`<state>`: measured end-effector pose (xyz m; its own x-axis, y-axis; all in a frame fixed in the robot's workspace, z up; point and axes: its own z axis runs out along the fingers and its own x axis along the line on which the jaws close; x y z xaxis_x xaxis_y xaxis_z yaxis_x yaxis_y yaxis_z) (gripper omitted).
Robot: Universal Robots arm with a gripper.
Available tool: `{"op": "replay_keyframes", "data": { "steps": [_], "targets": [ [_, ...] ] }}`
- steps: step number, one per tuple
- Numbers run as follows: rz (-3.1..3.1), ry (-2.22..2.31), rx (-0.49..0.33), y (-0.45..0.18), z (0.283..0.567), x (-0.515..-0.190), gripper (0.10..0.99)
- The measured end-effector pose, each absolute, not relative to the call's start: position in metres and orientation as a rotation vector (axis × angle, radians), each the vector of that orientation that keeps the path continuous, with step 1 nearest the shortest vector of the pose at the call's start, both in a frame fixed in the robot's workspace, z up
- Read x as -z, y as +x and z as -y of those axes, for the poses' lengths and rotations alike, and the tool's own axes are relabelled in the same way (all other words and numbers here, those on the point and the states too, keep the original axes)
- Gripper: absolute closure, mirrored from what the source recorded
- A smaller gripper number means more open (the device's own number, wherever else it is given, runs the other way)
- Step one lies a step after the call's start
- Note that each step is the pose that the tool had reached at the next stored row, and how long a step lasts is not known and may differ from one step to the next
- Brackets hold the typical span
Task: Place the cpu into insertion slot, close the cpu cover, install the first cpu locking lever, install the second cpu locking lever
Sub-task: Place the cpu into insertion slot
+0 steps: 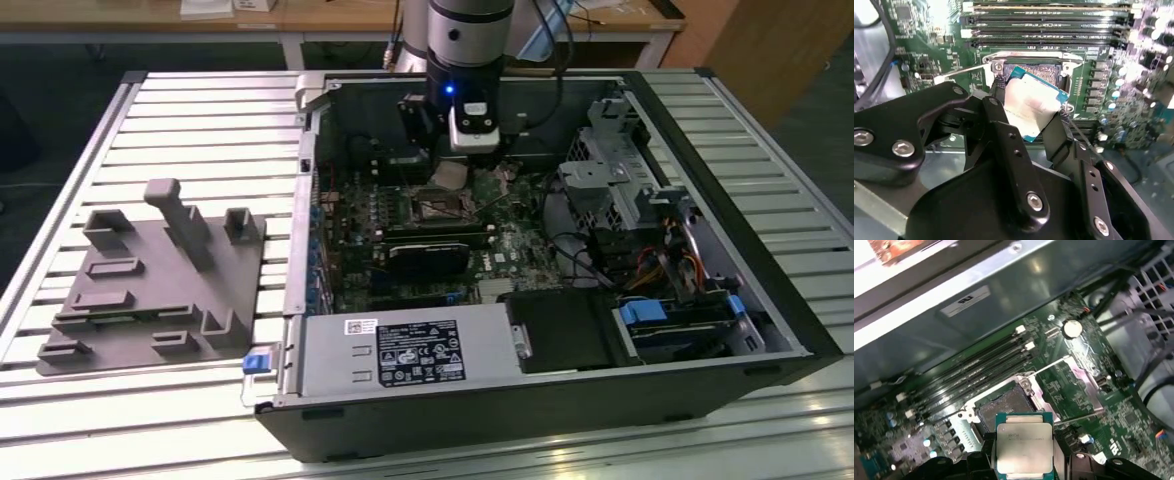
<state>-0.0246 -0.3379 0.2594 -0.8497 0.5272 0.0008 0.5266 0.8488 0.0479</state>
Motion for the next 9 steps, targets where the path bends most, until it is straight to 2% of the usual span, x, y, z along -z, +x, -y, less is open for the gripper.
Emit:
{"op": "replay_keyframes", "data": {
  "steps": [9],
  "targets": [
    [-2.925,1.099,-0.07,-0.0246,0.3379,-0.2591,0.549]
  ]
}}
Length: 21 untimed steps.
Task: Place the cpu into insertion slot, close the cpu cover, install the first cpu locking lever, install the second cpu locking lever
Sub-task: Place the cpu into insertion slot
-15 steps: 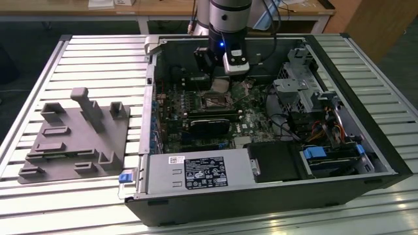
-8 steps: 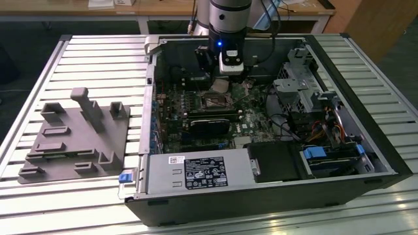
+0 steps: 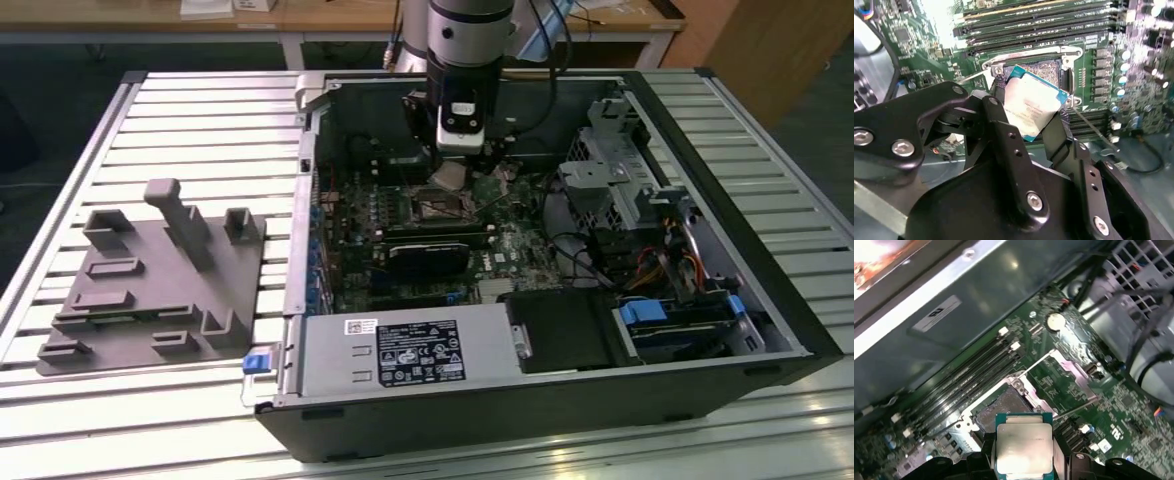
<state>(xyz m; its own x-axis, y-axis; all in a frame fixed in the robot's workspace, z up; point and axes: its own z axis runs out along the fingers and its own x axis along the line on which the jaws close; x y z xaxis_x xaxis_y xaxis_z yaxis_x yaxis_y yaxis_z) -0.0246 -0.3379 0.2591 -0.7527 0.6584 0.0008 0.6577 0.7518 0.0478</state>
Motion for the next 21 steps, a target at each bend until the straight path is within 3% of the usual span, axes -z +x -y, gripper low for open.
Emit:
{"op": "replay_keyframes", "data": {
  "steps": [21],
  "targets": [
    [-2.647,1.645,-0.064,-0.0246,0.3379,-0.2578,0.549]
  ]
}}
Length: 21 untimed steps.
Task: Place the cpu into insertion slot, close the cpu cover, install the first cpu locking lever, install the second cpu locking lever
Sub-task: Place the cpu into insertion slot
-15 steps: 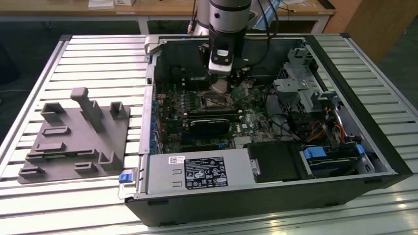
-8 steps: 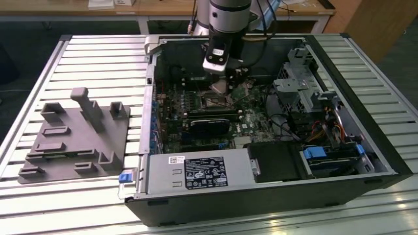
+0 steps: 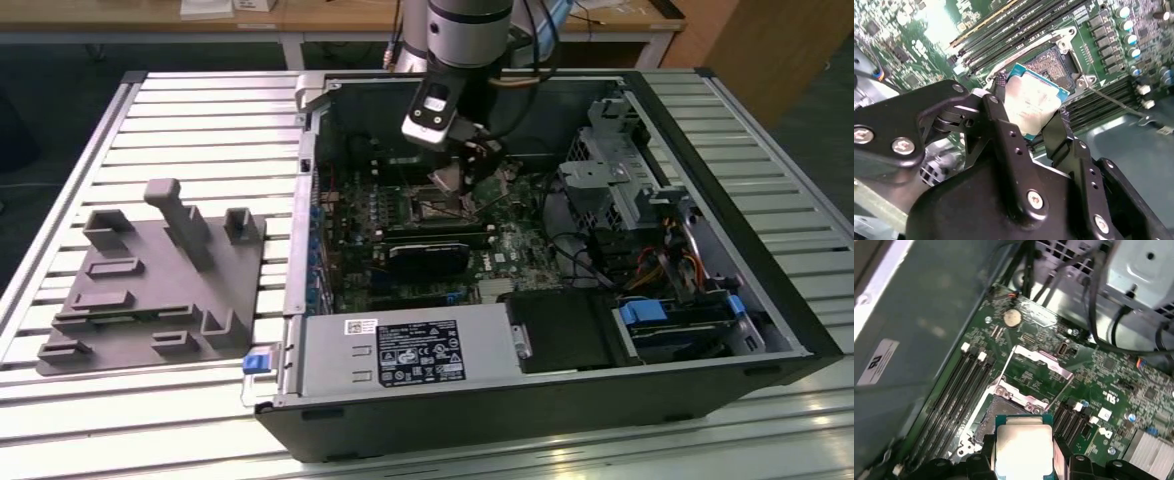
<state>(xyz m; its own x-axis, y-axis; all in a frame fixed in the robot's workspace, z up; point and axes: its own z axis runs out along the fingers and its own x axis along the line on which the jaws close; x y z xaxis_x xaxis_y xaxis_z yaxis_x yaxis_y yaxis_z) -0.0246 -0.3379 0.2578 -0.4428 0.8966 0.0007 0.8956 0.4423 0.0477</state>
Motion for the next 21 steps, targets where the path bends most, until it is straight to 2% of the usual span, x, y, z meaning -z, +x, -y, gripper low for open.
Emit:
{"op": "replay_keyframes", "data": {
  "steps": [21],
  "targets": [
    [-2.304,2.089,-0.056,-0.0246,0.3379,-0.2526,0.549]
  ]
}}
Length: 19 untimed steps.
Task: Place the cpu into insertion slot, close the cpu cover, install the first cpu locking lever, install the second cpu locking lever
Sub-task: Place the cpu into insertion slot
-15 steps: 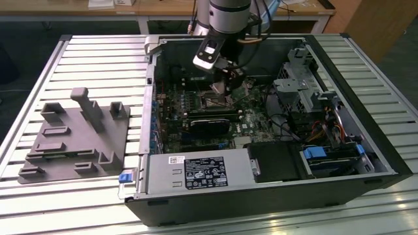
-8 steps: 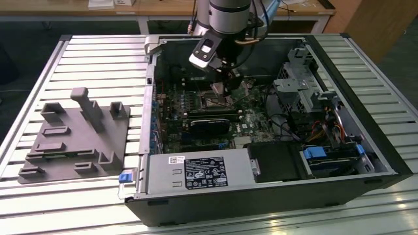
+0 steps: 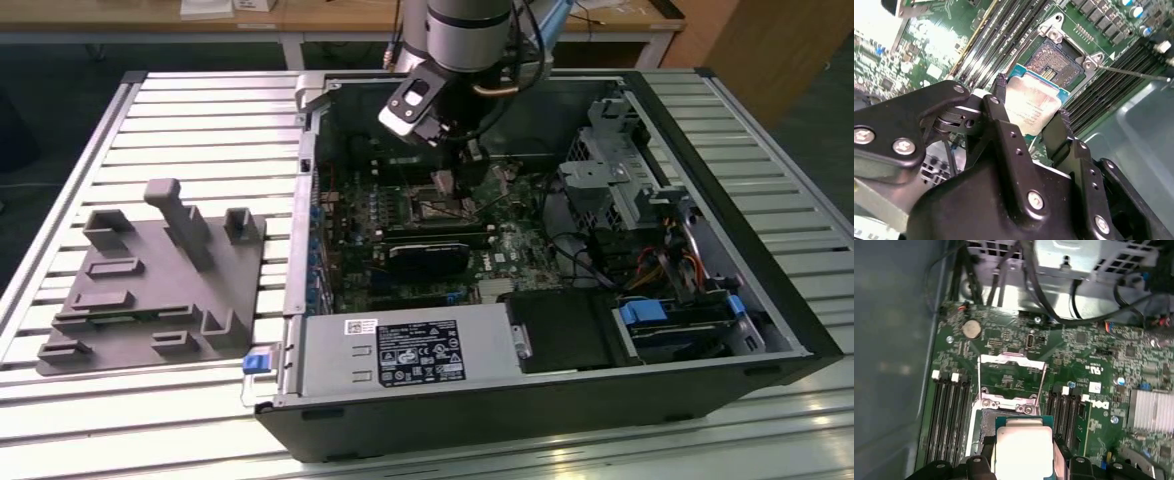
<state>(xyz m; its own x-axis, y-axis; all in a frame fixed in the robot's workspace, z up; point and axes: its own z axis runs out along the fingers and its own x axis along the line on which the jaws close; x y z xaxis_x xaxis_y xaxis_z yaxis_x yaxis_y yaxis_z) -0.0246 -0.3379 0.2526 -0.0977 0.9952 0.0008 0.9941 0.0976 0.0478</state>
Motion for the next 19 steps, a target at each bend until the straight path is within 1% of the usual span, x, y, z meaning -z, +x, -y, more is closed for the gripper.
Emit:
{"op": "replay_keyframes", "data": {
  "steps": [6,19],
  "targets": [
    [-2.204,2.191,-0.054,-0.025,0.338,-0.248,0.549],
    [-2.241,2.156,-0.059,-0.031,0.335,-0.233,0.549]
  ]
}}
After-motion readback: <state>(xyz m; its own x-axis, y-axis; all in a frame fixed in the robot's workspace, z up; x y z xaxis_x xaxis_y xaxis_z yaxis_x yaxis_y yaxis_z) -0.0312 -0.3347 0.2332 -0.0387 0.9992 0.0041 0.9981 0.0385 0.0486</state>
